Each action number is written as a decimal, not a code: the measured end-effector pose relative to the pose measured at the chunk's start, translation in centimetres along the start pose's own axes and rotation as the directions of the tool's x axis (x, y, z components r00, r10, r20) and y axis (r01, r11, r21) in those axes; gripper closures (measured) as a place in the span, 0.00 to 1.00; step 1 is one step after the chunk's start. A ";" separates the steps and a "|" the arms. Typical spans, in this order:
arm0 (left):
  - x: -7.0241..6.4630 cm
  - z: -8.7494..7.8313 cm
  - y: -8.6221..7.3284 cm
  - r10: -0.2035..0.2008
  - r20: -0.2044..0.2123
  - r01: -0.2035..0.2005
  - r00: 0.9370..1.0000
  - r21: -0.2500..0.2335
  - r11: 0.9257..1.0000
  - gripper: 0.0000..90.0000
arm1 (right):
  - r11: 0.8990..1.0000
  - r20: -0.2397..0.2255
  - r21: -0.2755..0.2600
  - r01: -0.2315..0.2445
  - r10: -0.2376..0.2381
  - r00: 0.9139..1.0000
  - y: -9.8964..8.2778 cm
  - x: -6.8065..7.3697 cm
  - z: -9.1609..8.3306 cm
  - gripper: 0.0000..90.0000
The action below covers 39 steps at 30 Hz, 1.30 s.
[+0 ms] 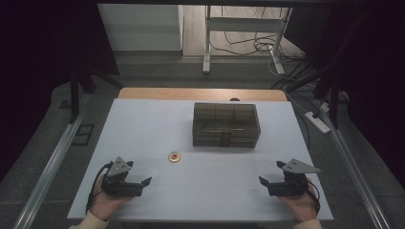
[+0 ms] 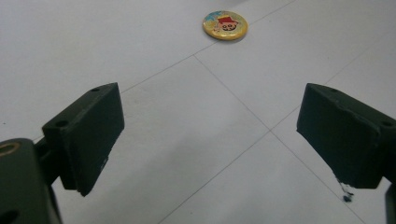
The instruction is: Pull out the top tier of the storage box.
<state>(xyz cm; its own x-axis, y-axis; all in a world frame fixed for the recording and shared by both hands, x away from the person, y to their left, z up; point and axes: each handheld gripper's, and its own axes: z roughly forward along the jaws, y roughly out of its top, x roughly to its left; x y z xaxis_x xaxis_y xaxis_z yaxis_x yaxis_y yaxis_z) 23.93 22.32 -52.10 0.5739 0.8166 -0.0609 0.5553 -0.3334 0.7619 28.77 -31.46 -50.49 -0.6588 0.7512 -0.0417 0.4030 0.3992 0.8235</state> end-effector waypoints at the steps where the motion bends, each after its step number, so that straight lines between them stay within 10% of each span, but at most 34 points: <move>1: 0.0 -0.1 -0.2 -0.001 0.002 0.001 1.000 0.000 1.000 0.09 | 1.000 -0.002 -0.004 -0.003 0.003 1.000 0.0 0.0 0.0 0.08; 39: 0.3 0.0 -0.2 -0.010 0.008 0.010 1.000 -0.018 1.000 0.09 | 1.000 -0.039 -0.023 -0.008 0.007 0.999 0.5 1.7 1.3 0.09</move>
<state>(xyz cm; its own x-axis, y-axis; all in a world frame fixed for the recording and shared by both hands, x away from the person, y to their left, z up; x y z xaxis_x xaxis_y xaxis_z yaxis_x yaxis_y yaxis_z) 23.99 22.66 -52.31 0.5735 0.8159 -0.0734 0.5500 -0.3171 0.7726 28.72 -29.32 -50.88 -0.6800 0.7331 -0.0135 0.3939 0.3808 0.8365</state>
